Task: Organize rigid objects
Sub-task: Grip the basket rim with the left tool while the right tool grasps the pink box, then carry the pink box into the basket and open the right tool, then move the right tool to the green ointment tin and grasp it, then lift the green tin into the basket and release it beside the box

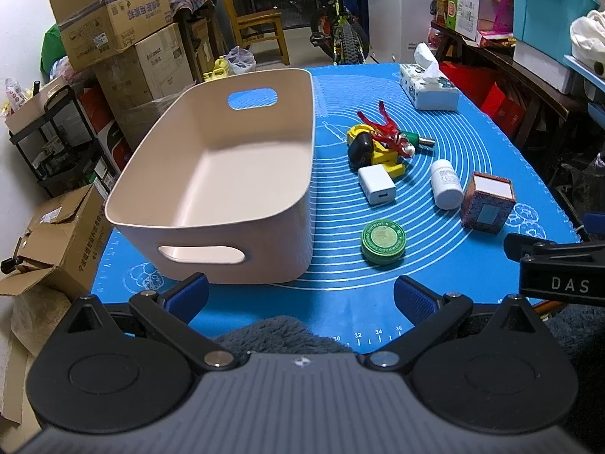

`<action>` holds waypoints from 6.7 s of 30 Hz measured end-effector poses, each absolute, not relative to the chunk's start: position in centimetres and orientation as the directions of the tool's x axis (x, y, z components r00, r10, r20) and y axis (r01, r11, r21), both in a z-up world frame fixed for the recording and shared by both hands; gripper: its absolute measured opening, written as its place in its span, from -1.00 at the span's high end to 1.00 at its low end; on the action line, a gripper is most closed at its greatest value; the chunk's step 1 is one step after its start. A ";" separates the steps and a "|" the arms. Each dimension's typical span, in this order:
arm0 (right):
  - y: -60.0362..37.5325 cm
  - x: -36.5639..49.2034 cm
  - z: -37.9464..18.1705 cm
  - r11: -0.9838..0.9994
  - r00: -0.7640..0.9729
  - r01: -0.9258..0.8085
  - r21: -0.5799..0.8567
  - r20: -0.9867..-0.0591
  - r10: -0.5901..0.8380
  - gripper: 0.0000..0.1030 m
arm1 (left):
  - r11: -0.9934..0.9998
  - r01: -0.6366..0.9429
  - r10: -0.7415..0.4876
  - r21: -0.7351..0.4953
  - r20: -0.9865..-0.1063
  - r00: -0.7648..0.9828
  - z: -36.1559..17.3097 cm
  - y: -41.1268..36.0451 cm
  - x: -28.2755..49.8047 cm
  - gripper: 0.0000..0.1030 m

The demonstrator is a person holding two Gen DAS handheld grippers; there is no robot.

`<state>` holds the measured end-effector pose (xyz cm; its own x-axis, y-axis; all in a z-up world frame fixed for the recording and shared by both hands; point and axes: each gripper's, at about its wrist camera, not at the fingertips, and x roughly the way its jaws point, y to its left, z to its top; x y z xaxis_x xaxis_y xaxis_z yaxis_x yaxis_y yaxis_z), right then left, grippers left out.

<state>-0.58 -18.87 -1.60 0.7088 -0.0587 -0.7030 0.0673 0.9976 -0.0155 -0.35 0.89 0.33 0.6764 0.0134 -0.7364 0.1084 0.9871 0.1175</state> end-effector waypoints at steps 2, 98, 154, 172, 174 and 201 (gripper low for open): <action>-19.0 -0.7 -1.4 0.997 0.713 0.072 -0.006 -0.698 -0.056 -0.96 | 0.989 0.097 0.015 0.110 -0.731 0.682 0.6 1.3 -0.1 -1.00; 0.1 18.9 5.4 0.988 0.790 -0.147 0.049 -0.595 0.147 -0.17 | 0.996 0.056 0.042 0.076 -0.889 0.457 -1.2 17.3 17.7 0.81; -11.3 11.7 -2.6 0.997 0.625 0.027 0.068 -0.780 0.036 -0.65 | 0.995 0.057 0.044 0.079 -0.890 0.454 -1.3 17.5 17.6 0.81; -8.5 11.9 -8.3 0.997 0.520 -0.052 0.054 -0.851 0.073 -0.40 | 0.995 0.056 0.043 0.077 -0.890 0.454 -1.2 17.5 17.5 0.81; -8.7 11.9 -8.5 0.997 0.515 -0.049 0.060 -0.854 0.076 -0.37 | 0.996 0.055 0.041 0.074 -0.890 0.454 -1.2 17.6 17.5 0.81; -9.6 12.5 0.0 0.998 0.743 0.003 0.058 -0.668 0.036 -0.05 | 0.996 0.055 0.041 0.073 -0.891 0.452 -1.3 17.7 17.6 0.81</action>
<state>12.47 -9.58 0.04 0.7433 0.0362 -0.6680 0.0033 0.9983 0.0578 17.58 17.69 -1.31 0.4524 0.0408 -0.8909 0.0549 0.9958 0.0735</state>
